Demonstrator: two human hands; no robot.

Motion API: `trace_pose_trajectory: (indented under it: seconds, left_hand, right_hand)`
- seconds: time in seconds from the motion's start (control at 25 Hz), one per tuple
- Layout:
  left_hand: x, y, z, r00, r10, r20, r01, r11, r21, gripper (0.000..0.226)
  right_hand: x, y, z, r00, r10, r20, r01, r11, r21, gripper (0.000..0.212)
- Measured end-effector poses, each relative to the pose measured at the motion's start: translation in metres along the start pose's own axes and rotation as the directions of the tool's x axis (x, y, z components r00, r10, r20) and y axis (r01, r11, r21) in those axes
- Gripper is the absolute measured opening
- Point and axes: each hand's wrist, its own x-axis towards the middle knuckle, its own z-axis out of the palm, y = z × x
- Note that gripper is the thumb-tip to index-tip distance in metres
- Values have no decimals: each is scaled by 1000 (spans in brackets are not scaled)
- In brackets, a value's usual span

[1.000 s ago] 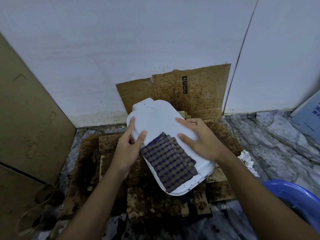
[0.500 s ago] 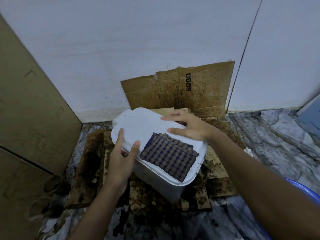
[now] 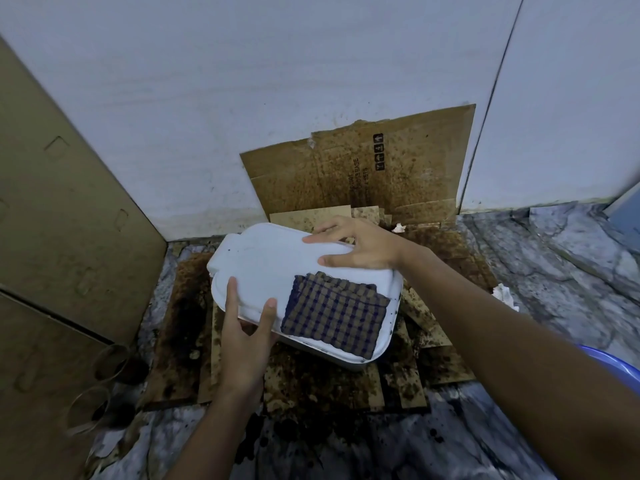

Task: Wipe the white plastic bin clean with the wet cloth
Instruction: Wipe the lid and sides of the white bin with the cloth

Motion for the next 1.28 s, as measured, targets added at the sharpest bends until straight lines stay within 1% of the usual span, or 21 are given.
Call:
trace_pose_trajectory:
  seconds: [0.08, 0.16, 0.28, 0.4, 0.48, 0.6, 0.68, 0.76, 0.8, 0.84, 0.88, 0.96, 1.0, 1.12, 1.2, 1.28]
  left_hand:
    - [-7, -3, 3, 1000, 11, -17, -11, 1000, -1, 80]
    - [-11, -8, 6, 1000, 21, -22, -21, 999, 36, 82]
    - [-7, -10, 3, 1000, 19, -3, -19, 995, 94, 83]
    - [2, -6, -5, 999, -12, 31, 5, 981, 194, 86]
    - [9, -1, -10, 998, 1, 56, -16, 963, 271, 84]
    - [23, 2, -18, 997, -32, 70, 3, 922, 387, 79]
    - [33, 9, -24, 994, -69, 86, 21, 884, 467, 80]
    - [47, 9, -33, 992, -92, 88, 20, 793, 608, 88]
    - [53, 8, -38, 993, -82, 81, 7, 745, 667, 93]
    - [59, 7, -41, 995, -59, 81, -15, 709, 705, 95]
    - [62, 8, -42, 995, -12, 102, -66, 682, 728, 91]
    - [58, 18, -33, 983, 126, 132, -182, 650, 738, 72]
    - [57, 25, -25, 971, 191, 146, -235, 633, 738, 66]
    - [62, 45, 2, 920, 334, 204, -370, 572, 732, 59]
    - [76, 52, 12, 893, 373, 251, -426, 523, 738, 58]
    - [95, 49, 16, 891, 355, 283, -434, 480, 762, 61]
  right_hand:
    - [-3, 2, 0, 1000, -23, 11, 23, 999, -30, 44]
    - [-5, 5, 3, 999, -34, 32, 36, 995, -96, 46]
    - [-1, 8, 12, 999, -5, 41, 13, 982, -189, 48]
    - [2, 4, 14, 1000, 3, 20, 1, 980, -199, 48]
    - [2, 3, 13, 1000, 1, -4, -1, 984, -179, 46]
    - [-1, 7, 9, 999, 35, -40, -40, 991, -127, 44]
    - [-6, 10, 6, 995, 72, -64, -78, 991, -105, 45]
    - [-12, 13, 5, 991, 80, -104, -90, 992, -94, 48]
    - [-15, 13, 4, 989, 81, -127, -93, 992, -89, 49]
    - [-18, 13, 3, 985, 87, -150, -99, 992, -76, 49]
    - [-22, 13, 2, 980, 102, -173, -113, 992, -57, 48]
    - [-31, 12, 3, 962, 123, -244, -127, 992, -1, 46]
    - [-37, 11, 4, 945, 118, -306, -118, 993, 18, 45]
    - [-52, 3, 18, 847, 127, -516, -105, 992, 72, 40]
    - [-62, -8, 31, 787, 203, -583, -148, 979, 142, 42]
    - [-69, -18, 50, 745, 268, -610, -210, 963, 167, 47]
